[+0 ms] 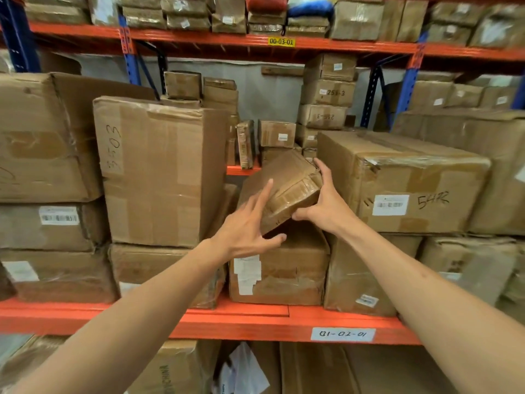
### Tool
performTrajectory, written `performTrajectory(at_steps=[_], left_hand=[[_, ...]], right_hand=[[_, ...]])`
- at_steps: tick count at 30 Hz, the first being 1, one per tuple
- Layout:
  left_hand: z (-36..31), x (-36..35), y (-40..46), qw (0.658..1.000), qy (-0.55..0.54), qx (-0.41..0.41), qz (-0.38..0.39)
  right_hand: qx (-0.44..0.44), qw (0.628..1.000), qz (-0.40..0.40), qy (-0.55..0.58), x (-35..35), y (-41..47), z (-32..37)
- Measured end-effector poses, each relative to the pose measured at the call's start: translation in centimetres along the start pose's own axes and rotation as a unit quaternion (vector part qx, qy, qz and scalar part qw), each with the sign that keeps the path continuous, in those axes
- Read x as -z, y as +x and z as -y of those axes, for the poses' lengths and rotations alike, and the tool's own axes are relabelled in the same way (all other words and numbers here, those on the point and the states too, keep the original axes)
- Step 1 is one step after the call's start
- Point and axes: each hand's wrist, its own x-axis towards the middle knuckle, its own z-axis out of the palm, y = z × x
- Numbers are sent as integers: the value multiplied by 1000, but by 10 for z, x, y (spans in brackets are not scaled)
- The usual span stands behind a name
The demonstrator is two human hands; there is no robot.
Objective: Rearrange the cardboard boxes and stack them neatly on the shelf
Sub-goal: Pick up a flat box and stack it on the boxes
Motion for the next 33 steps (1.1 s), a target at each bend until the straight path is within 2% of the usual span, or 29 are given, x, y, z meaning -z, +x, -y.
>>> performTrajectory(at_steps=[2,5,8,12,15,21,24,28,33], left_hand=[[1,-8,2,1000,24,10,10],[12,-2,8,987,-95,123,27],[23,4,6,961,-187,203,29],[28,14,4,906,-306,282,72],[26,21,9,885,-355,299,30],[12,34,22,854,-423,297,-66],[3,49,26,859,-416,281,-101],[-14,100,47,904,-325,235,-150],[-73,163,93,937,-246,170,-183]], right_hand=[[3,999,-3,-34,4,3,0],[-45,998,36,37,10,13,5],[-86,990,69,87,9,17,7],[-121,981,78,127,-1,22,0],[-120,981,51,144,-11,27,2],[-61,987,24,148,-1,44,15],[-23,990,25,140,9,50,30],[30,990,-1,140,34,58,72],[74,986,-51,143,103,68,117]])
